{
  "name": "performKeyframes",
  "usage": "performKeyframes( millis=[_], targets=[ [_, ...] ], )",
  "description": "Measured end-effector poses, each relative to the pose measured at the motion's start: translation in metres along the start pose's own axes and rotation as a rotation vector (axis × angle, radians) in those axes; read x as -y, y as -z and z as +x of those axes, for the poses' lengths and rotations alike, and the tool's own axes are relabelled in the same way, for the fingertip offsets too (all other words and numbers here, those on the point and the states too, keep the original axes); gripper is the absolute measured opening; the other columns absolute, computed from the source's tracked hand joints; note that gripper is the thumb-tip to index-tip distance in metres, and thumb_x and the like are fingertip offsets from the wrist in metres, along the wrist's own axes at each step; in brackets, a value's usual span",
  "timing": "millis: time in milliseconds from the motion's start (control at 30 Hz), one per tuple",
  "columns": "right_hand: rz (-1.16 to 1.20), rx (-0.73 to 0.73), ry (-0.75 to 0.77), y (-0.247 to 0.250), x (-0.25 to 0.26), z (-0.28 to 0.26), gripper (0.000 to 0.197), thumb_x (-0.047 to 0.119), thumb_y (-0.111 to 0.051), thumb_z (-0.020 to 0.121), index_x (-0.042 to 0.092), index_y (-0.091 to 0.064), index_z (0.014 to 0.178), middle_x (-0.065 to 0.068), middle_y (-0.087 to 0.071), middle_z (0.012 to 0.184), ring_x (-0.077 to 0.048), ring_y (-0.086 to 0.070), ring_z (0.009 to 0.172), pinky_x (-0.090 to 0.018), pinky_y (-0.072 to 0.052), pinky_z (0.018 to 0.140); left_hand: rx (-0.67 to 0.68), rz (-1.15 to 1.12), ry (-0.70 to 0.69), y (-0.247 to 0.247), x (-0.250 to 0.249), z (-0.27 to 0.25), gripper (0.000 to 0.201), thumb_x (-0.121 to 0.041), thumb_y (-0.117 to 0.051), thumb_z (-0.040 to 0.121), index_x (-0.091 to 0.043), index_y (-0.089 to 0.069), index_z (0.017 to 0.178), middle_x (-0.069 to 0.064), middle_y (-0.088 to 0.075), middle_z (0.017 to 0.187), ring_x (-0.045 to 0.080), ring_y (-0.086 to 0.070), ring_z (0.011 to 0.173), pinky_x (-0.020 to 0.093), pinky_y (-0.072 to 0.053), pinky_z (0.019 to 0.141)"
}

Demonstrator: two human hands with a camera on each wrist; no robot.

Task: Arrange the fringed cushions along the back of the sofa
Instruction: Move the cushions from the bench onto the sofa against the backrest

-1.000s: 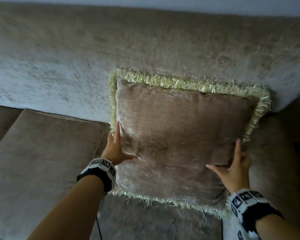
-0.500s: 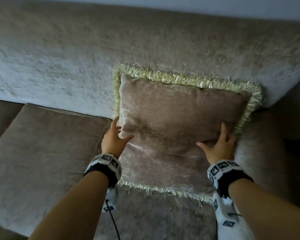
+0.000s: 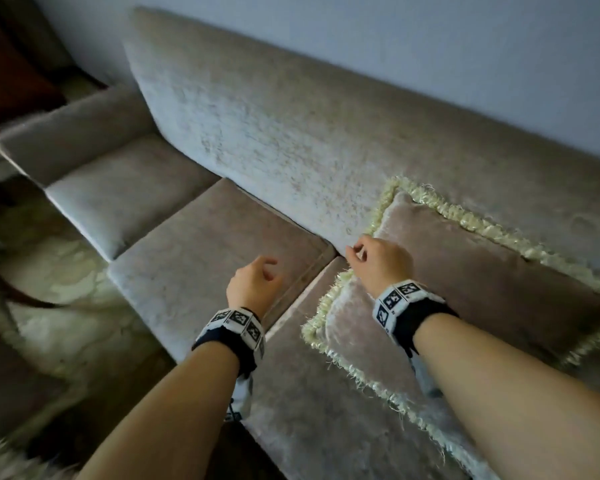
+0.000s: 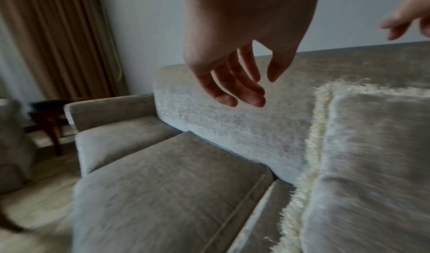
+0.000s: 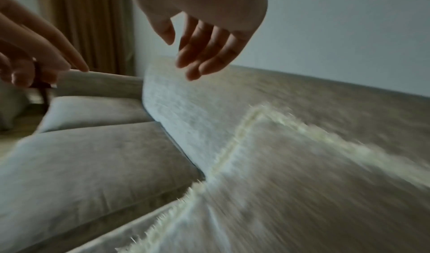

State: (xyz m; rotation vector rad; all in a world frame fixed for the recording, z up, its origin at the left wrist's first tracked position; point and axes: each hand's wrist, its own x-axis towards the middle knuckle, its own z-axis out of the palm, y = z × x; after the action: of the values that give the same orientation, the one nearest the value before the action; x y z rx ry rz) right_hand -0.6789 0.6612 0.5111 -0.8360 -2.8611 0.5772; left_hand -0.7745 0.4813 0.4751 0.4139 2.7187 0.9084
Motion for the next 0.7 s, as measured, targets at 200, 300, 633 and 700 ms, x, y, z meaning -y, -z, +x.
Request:
performKeyframes(
  millis=[200, 300, 633, 700],
  targets=[
    [-0.008, 0.099, 0.372, -0.033, 0.162, 0.01, 0.027, 0.037, -0.052, 0.091, 0.014, -0.064, 0.085, -0.009, -0.072, 0.082, -0.033, -0.066, 0.079, -0.035, -0.052, 0.067, -0.219, -0.057, 0.228, 0.107, 0.087, -0.034, 0.025, -0.03, -0.058, 0.084, -0.024, -0.065, 0.107, -0.006, -0.068, 0.086, 0.02, -0.064, 0.093, 0.03, -0.048, 0.078],
    [-0.008, 0.181, 0.566, -0.063, 0.247, -0.003, 0.027, 0.035, -0.053, 0.091, 0.011, -0.065, 0.086, -0.012, -0.072, 0.087, -0.034, -0.065, 0.086, -0.034, -0.047, 0.069, -0.327, -0.074, 0.386, 0.156, 0.146, -0.062, 0.024, -0.035, -0.057, 0.084, -0.026, -0.065, 0.104, -0.006, -0.069, 0.093, 0.018, -0.063, 0.095, 0.028, -0.046, 0.078],
    [-0.136, 0.407, 0.964, -0.177, 0.48, -0.092, 0.031, 0.039, -0.048, 0.093, 0.013, -0.064, 0.093, -0.012, -0.07, 0.092, -0.032, -0.064, 0.088, -0.032, -0.047, 0.072, -0.53, -0.084, 0.728, 0.274, 0.344, -0.142, 0.021, -0.035, -0.053, 0.086, -0.029, -0.065, 0.102, -0.005, -0.071, 0.098, 0.018, -0.064, 0.094, 0.03, -0.049, 0.08],
    [-0.187, 0.453, 1.001, -0.203, 0.513, -0.107, 0.032, 0.041, -0.047, 0.093, 0.014, -0.062, 0.097, -0.012, -0.07, 0.096, -0.031, -0.064, 0.091, -0.031, -0.047, 0.073, -0.565, -0.096, 0.747, 0.288, 0.377, -0.149, 0.023, -0.035, -0.053, 0.086, -0.029, -0.065, 0.105, -0.004, -0.071, 0.099, 0.018, -0.064, 0.094, 0.03, -0.05, 0.081]
  ],
)
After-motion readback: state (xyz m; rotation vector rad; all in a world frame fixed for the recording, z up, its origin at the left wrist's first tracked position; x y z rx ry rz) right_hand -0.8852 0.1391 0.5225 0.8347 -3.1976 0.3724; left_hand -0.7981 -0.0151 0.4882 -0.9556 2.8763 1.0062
